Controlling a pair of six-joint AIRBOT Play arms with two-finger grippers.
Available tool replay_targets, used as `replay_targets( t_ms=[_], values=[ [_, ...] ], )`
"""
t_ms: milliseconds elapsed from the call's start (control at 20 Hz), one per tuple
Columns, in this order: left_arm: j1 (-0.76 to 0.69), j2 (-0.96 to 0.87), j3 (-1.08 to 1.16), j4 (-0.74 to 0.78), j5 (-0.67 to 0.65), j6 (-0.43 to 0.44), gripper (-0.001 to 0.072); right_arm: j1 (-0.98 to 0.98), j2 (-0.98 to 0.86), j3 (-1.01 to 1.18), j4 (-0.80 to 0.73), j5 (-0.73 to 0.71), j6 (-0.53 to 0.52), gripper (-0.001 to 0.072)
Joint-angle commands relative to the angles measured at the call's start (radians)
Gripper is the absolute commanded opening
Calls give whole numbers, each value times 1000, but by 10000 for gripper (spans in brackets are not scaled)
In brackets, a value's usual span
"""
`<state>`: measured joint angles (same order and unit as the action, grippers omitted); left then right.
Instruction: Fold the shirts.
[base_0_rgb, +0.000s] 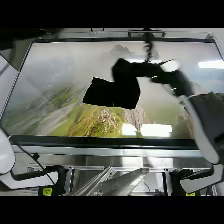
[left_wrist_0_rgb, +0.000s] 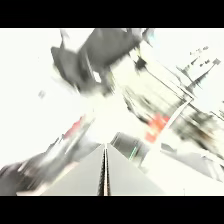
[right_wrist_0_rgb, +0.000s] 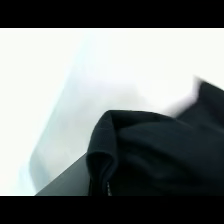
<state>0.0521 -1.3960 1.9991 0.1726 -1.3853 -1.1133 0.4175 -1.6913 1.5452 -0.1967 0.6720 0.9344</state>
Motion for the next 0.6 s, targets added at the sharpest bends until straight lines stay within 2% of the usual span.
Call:
replay_targets(
  t_ms=[0,50,100,200,300,350,450,550],
  values=[
    [127,121,-3,-60,-73,41,20,338,-208,25,369,-679,-303,31],
    [138,126,-3,-60,-103,41,20,389,-274,54,373,-720,-347,271],
    [139,125,-3,-60,-125,41,20,410,-319,77,355,-684,-386,697],
    [137,117,-3,-60,-144,39,20,397,-317,80,286,-557,-397,608],
    [137,111,-3,-68,-146,27,21,333,-251,79,169,-442,-395,606],
    [137,106,-3,-68,-148,27,20,285,-208,79,131,-371,-358,606],
    [137,100,-3,-66,-158,23,20,164,-115,79,-16,-211,-208,603],
    [137,100,-3,-67,-173,21,20,19,-36,79,-252,8,69,483]
  ],
)
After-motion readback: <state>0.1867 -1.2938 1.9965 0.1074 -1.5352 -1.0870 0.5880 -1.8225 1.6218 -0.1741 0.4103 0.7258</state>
